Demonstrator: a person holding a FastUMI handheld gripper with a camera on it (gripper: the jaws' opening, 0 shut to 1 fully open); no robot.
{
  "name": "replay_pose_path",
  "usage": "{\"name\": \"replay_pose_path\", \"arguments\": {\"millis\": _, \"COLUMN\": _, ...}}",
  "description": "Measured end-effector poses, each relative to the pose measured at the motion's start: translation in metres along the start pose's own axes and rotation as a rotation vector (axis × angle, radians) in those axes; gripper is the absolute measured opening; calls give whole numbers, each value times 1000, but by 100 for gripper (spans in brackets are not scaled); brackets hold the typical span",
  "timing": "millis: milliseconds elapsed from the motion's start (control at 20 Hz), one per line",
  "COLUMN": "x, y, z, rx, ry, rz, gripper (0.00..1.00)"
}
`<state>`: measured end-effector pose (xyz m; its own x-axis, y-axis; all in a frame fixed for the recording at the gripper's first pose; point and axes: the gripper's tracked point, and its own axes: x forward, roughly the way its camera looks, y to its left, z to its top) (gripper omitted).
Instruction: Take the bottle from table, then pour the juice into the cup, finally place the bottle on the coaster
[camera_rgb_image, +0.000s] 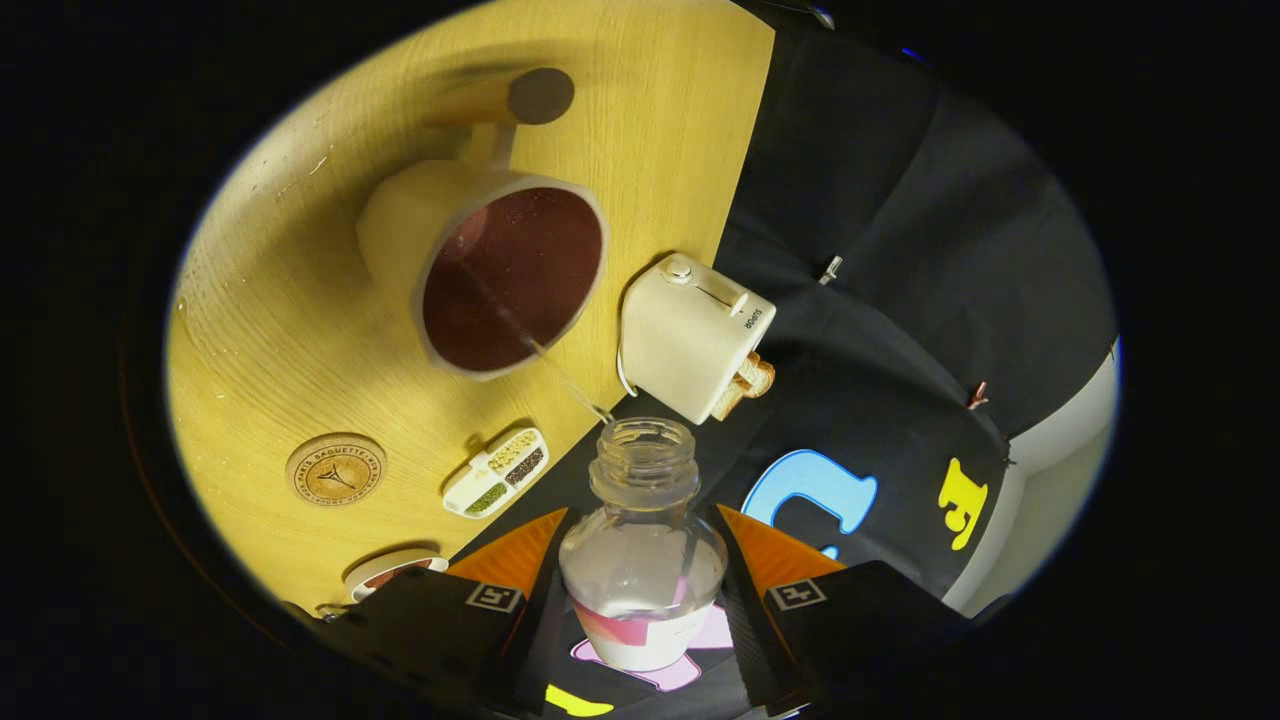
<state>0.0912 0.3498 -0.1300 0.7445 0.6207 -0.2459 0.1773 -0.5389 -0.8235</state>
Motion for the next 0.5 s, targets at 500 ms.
{"name": "replay_pose_path", "arguments": {"millis": 500, "x": -4, "y": 5, "z": 13, "rx": 202, "ry": 37, "rz": 27, "gripper": 74}}
